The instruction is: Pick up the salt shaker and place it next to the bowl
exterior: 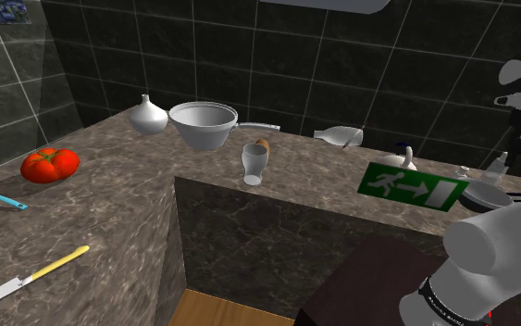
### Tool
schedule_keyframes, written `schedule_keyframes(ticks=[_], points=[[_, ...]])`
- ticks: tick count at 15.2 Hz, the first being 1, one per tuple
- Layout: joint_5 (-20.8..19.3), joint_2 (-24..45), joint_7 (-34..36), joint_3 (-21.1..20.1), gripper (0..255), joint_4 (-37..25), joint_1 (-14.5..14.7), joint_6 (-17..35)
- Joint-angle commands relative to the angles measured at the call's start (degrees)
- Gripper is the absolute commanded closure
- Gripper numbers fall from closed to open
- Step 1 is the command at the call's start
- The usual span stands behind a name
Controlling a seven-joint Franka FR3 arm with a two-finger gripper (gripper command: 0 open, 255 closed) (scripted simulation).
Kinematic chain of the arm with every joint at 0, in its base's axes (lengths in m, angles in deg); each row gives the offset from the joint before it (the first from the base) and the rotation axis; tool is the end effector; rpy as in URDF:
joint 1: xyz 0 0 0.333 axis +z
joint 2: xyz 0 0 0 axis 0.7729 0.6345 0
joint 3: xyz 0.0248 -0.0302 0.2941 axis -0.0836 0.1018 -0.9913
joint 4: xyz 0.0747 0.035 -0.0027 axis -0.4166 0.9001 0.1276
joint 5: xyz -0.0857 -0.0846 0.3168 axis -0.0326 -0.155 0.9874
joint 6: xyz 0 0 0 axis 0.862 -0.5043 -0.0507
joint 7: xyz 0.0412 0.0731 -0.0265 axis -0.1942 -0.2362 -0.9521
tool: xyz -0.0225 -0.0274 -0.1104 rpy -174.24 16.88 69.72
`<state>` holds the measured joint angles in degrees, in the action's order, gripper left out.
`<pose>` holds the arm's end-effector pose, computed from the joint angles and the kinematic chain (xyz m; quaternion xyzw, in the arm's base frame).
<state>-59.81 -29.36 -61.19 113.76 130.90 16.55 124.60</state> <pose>0.0587 -0.4069 0.4966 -0.9922 -0.0506 0.1110 0.0238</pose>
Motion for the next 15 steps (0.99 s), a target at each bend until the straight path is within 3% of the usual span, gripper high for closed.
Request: schedule_keyframes(ticks=[1,9,14,15], points=[[-1.3,-0.4,-2.8,2.0,255,0.1,-1.2,0.7],[-3.3,2.2,-14.4,11.4,255,-3.8,-4.0,3.5],[-1.1,7.6,-24.2,20.2,255,-8.7,-4.0,6.5],[-1.1,7.8,-24.2,20.4,255,-8.0,-4.0,7.3]])
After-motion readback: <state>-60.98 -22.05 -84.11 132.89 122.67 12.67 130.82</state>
